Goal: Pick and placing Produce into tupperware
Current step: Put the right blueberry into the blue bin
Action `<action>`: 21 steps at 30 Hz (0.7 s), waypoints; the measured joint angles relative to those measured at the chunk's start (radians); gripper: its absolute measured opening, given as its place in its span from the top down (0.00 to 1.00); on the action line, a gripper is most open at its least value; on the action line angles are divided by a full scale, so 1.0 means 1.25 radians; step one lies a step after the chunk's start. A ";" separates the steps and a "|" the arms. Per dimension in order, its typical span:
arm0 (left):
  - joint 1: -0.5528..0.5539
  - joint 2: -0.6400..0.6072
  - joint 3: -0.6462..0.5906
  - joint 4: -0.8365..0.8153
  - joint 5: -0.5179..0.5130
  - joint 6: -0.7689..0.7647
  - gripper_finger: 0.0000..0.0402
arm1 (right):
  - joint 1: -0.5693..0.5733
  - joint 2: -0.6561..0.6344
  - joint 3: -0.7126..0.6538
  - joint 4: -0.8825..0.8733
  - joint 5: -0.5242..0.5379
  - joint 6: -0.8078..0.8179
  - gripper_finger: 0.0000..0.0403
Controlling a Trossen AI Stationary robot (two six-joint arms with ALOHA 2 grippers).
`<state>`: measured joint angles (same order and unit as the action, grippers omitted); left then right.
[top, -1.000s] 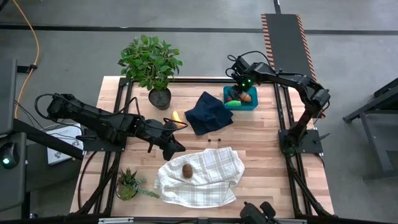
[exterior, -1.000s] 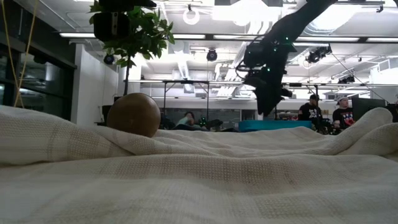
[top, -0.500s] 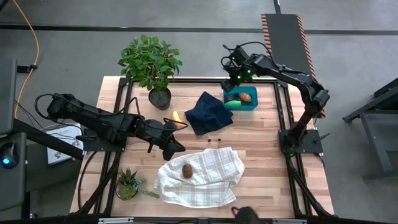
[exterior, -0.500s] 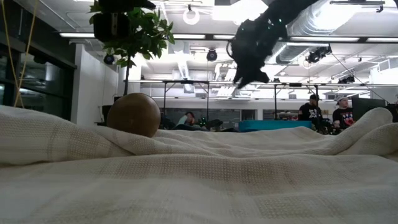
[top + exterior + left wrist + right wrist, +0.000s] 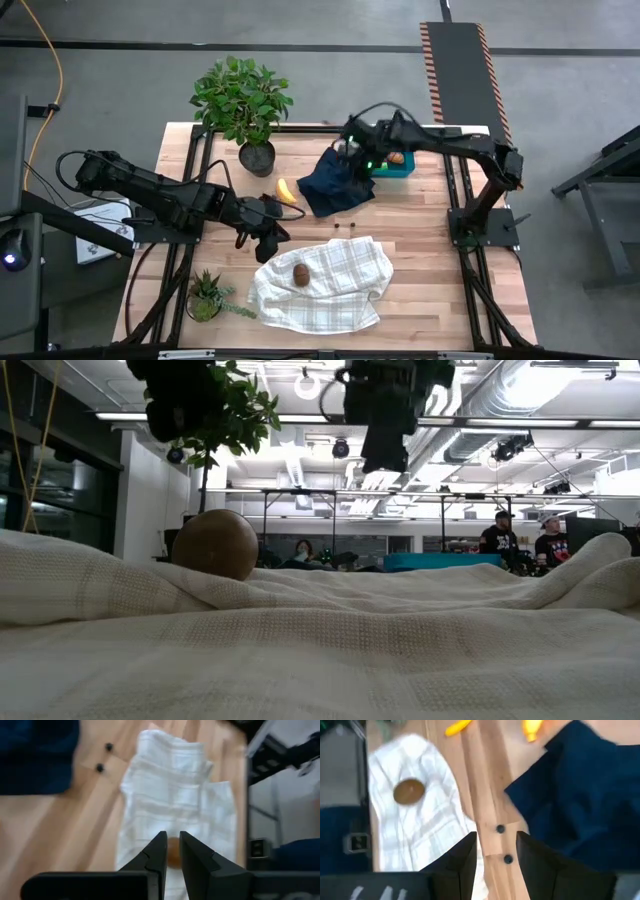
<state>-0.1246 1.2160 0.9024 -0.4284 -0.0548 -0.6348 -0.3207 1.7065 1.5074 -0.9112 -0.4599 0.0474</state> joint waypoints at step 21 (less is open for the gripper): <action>0.000 0.000 0.000 -0.056 -0.096 0.040 0.90 | 0.205 -0.020 -0.273 0.187 0.326 0.090 0.70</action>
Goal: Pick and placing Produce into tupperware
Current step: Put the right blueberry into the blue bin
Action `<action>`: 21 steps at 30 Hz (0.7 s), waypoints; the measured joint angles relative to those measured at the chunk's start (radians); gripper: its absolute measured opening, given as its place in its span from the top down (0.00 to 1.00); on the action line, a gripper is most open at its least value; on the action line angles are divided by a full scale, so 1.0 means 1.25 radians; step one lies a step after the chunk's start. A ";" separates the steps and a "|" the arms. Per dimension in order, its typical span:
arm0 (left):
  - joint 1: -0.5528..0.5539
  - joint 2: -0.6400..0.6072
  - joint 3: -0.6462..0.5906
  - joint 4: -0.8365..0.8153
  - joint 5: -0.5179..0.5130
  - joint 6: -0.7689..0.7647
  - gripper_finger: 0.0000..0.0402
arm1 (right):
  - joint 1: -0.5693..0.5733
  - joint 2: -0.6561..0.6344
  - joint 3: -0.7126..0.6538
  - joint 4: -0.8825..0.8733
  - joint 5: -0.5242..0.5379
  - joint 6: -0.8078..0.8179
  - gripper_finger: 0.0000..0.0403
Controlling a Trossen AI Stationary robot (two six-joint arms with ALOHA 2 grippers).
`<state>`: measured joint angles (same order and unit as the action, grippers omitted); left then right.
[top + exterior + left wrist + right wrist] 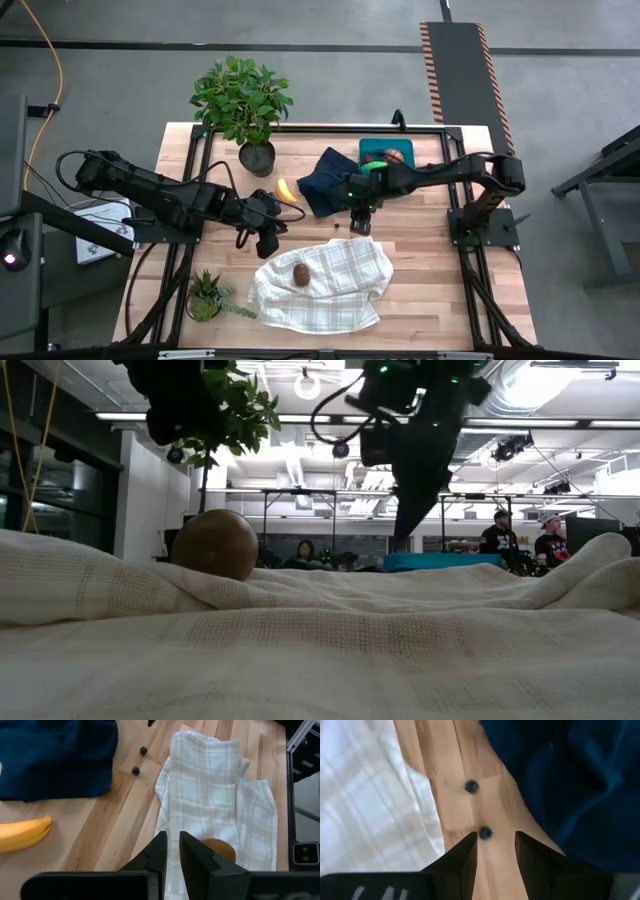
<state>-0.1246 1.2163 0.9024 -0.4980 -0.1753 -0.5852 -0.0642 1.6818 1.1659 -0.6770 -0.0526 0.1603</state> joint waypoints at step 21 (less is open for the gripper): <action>0.000 0.000 0.000 0.005 -0.021 -0.020 0.90 | 0.171 -0.452 -0.542 0.625 0.367 0.320 0.72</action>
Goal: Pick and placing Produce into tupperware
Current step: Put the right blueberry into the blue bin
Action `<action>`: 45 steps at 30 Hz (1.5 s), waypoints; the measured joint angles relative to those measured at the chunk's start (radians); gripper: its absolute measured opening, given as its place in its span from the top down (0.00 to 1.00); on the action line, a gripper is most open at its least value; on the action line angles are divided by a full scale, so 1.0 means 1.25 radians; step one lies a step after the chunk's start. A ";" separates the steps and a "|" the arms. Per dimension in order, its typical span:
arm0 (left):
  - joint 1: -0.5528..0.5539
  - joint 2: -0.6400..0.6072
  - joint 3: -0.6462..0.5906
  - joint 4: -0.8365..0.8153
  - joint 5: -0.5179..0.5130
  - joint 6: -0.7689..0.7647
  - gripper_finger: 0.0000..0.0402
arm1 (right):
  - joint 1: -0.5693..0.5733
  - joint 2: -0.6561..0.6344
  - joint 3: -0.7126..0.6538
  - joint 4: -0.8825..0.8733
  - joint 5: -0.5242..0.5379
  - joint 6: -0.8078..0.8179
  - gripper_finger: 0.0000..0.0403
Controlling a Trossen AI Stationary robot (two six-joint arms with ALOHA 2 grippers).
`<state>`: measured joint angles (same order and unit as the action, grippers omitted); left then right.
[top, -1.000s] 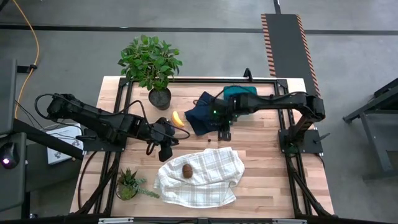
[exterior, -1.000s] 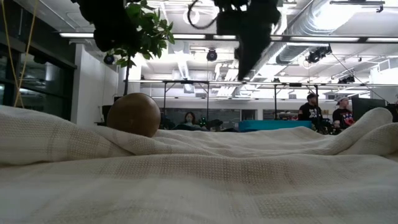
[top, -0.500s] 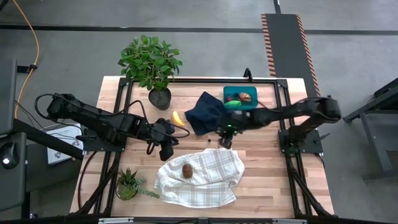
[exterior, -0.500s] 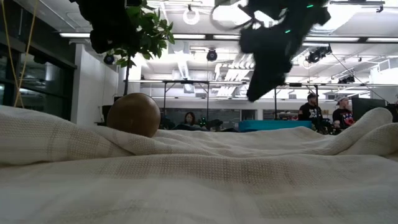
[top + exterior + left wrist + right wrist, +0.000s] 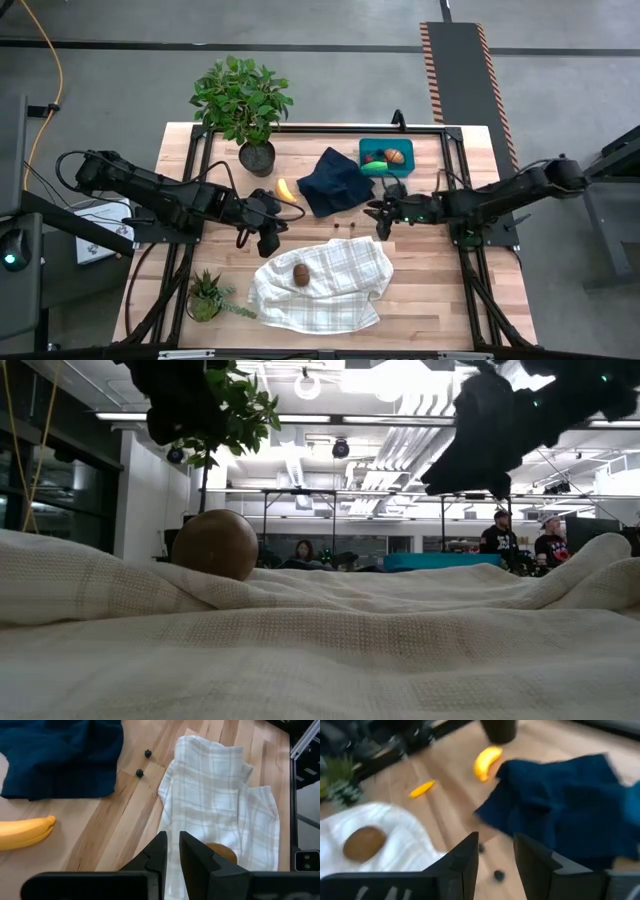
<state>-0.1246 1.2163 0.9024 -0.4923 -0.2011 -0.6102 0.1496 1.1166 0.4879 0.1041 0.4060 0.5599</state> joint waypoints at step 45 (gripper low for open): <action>0.000 0.000 0.000 0.080 -0.142 0.002 0.90 | 0.095 0.247 -0.298 0.608 0.071 -0.246 0.72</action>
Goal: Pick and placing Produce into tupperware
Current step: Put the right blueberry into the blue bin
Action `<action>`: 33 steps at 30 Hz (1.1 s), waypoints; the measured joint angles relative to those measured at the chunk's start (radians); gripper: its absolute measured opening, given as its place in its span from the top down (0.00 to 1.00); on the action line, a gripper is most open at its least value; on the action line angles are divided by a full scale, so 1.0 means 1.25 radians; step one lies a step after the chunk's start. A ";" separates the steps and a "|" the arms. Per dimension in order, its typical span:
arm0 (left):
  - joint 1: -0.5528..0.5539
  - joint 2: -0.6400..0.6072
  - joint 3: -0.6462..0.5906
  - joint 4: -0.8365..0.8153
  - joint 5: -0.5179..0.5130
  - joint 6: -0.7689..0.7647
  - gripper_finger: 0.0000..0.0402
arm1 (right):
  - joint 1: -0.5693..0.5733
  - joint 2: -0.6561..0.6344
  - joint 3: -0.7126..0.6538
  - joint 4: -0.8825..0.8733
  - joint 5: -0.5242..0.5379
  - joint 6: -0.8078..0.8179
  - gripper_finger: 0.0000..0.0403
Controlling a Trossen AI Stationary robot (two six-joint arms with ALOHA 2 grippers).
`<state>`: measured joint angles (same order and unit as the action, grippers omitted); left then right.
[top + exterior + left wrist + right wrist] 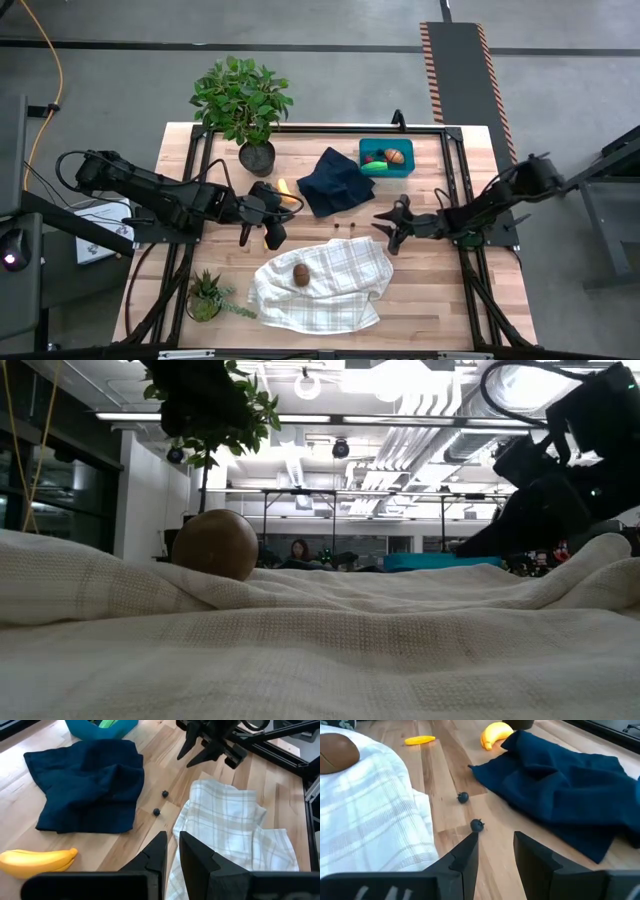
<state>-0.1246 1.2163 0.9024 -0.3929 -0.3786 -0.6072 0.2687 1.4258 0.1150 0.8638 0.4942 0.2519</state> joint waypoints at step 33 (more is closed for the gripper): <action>0.000 0.000 0.000 -0.012 0.000 0.021 0.90 | -0.074 0.375 0.117 0.323 -0.069 -0.073 0.72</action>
<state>-0.1246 1.2163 0.9024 -0.4080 -0.3789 -0.5804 0.1763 1.8946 0.2611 1.2679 0.4074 0.1605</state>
